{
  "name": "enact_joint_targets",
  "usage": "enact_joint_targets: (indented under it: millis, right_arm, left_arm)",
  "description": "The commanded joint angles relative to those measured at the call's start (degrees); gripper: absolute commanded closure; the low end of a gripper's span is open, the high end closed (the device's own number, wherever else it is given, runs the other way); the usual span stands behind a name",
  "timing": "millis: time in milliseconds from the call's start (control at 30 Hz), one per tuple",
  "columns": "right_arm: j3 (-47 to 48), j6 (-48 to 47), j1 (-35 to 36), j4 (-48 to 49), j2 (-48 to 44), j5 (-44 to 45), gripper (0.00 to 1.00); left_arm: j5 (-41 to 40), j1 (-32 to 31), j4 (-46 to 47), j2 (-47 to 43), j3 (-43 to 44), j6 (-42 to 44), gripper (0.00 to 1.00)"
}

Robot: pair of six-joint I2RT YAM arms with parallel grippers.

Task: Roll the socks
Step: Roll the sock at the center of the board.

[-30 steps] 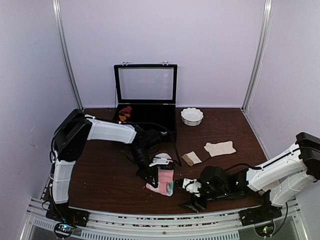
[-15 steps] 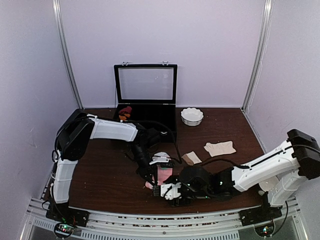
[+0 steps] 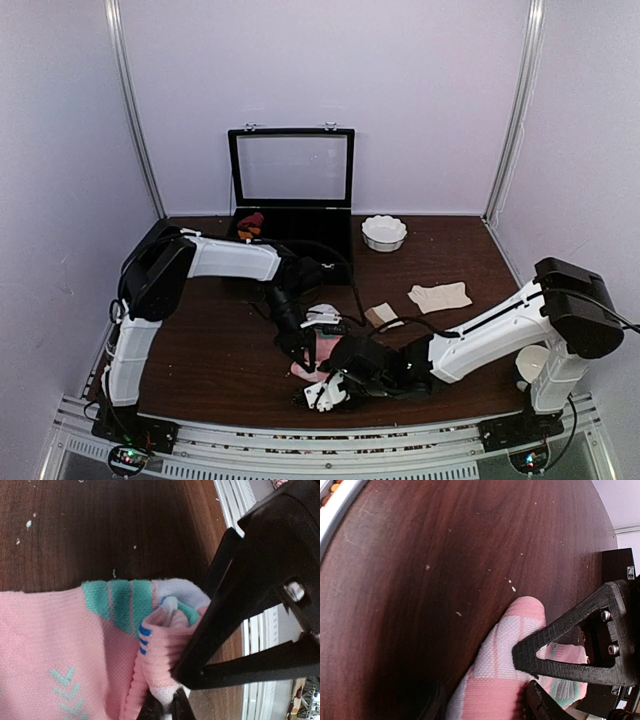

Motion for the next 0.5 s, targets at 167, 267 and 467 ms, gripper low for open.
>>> enact_joint_targets:
  millis: [167,267,467]
  right_arm:
    - [1.9,-0.7,-3.5,-1.3,3.2,0.4,0.51]
    - [1.8,0.3,-3.8,-2.6,3.7,0.2,0.62]
    - [1.7,5.1,-4.2,-4.1,4.6,-0.7,0.88]
  left_arm:
    - [-5.7,0.5,-2.4,6.0,1.0,4.0,1.00]
    - [-5.1,0.5,-3.5,6.2,1.7,4.7,1.00]
    - [-5.0,0.4,-4.8,4.5,1.4,6.3,0.82]
